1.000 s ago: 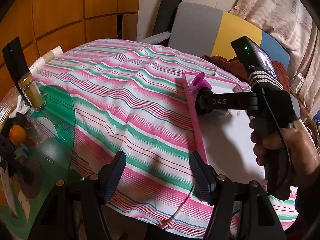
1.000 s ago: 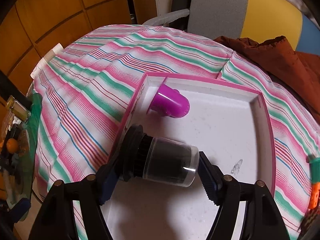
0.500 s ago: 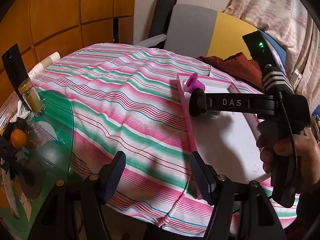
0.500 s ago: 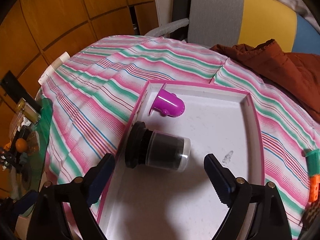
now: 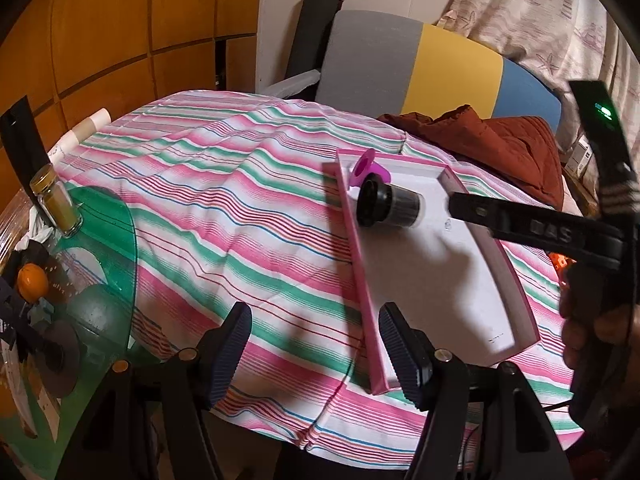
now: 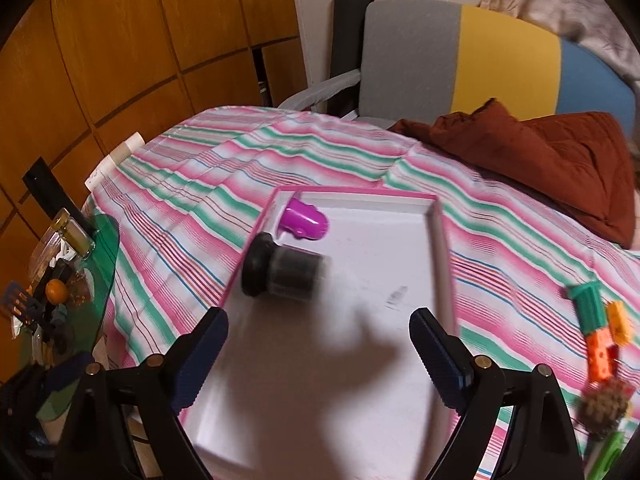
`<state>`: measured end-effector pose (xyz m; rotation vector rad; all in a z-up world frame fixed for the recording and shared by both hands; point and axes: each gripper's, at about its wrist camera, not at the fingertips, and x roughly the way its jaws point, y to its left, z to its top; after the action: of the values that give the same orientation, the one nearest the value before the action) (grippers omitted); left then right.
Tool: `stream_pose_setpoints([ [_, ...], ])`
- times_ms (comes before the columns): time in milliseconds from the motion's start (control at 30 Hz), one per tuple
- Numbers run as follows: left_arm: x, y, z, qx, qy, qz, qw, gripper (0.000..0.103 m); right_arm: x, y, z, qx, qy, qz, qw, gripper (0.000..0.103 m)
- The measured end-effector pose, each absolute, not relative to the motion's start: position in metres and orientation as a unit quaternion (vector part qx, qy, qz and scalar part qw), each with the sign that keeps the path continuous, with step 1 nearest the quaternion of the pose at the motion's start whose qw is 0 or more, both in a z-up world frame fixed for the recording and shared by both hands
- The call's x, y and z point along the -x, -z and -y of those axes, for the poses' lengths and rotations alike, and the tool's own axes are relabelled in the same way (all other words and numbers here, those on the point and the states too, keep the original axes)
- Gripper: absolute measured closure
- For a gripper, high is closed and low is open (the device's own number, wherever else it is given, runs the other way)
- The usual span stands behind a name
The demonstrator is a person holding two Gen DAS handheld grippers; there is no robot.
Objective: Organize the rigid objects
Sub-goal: 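Move both grippers back toward the toy pile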
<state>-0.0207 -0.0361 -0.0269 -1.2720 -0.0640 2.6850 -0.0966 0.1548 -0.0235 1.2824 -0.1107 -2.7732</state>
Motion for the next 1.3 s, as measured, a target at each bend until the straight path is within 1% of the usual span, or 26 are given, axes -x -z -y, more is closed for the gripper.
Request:
stream_pose_setpoints([
  [233,0.018,0.02,0.021,0.42,-0.902,0.005,0.099,0.036,0.06,0.015,-0.208,-0.41,0.911,0.049,0.005,0.01],
  [567,0.015,0.013,-0.006,0.415,-0.901,-0.017,0.125,0.036,0.003,0.0,-0.316,-0.4,0.909,0.047,-0.111,0.01],
  [700,0.015,0.009,-0.021,0.412,-0.9,-0.027,0.139,0.036,-0.018,-0.007,-0.357,-0.39,0.905,0.06,-0.158,0.01],
  [867,0.017,0.005,-0.042,0.414,-0.895,-0.032,0.164,0.036,-0.048,-0.01,-0.414,-0.378,0.894,0.088,-0.224,0.01],
  [1033,0.017,0.001,-0.068,0.413,-0.888,-0.044,0.197,0.036,-0.074,0.002,-0.462,-0.364,0.878,0.13,-0.283,0.01],
  [1133,0.014,-0.003,-0.087,0.405,-0.887,-0.06,0.214,0.036,-0.087,0.018,-0.481,-0.364,0.865,0.161,-0.307,0.01],
  [1167,0.013,-0.005,-0.095,0.403,-0.886,-0.068,0.221,0.036,-0.087,0.023,-0.487,-0.375,0.855,0.179,-0.311,0.01],
  [1233,0.013,-0.005,-0.106,0.402,-0.884,-0.078,0.226,0.036,-0.093,0.025,-0.499,-0.362,0.854,0.223,-0.3,0.01],
  [1300,0.013,-0.003,-0.121,0.405,-0.878,-0.088,0.237,0.036,-0.093,0.026,-0.504,-0.365,0.848,0.228,-0.309,0.01],
])
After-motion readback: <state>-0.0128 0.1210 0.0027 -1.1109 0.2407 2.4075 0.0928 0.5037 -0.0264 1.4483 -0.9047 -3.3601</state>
